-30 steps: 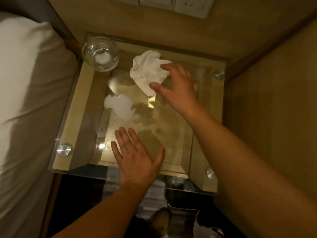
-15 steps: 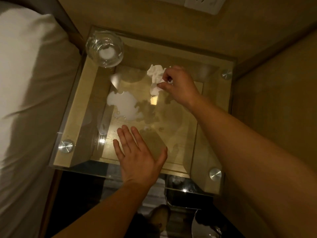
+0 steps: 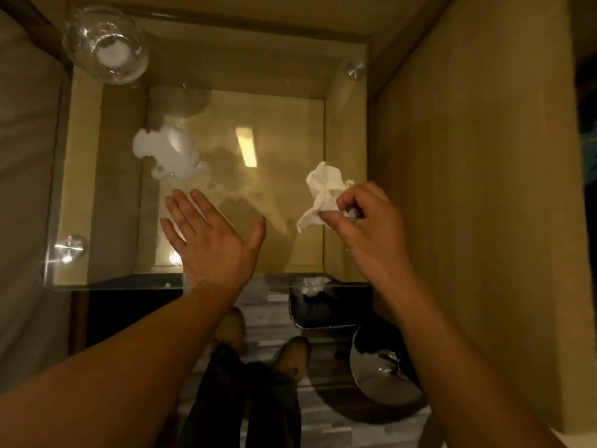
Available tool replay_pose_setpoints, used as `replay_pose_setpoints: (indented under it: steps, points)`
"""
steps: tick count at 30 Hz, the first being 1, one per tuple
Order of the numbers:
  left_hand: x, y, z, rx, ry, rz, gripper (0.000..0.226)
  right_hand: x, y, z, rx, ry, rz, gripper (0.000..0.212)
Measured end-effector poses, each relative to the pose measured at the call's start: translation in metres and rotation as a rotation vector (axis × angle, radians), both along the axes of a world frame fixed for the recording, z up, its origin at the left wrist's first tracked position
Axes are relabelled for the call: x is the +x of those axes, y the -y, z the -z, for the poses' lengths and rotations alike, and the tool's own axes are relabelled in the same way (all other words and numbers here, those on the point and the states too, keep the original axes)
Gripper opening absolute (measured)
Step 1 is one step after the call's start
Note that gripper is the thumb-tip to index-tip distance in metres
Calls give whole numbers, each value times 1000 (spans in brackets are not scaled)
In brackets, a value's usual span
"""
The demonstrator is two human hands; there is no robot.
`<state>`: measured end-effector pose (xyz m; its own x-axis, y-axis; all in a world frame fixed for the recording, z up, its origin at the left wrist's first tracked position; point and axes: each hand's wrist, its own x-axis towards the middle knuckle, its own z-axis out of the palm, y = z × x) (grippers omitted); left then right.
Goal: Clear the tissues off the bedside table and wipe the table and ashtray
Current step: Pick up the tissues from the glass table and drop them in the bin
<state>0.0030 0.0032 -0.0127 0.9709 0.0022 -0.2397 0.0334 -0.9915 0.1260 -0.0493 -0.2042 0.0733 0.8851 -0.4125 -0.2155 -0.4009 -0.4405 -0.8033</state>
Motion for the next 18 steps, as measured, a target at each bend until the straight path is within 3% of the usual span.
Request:
replay_pose_setpoints:
  steps: [9, 18]
  points:
    - [-2, 1, 3, -23, 47, -12, 115, -175, -24, 20, 121, -247, 203, 21]
    - [-4, 2, 5, -34, 104, -17, 114, -192, -21, 142, 186, -616, 283, 21]
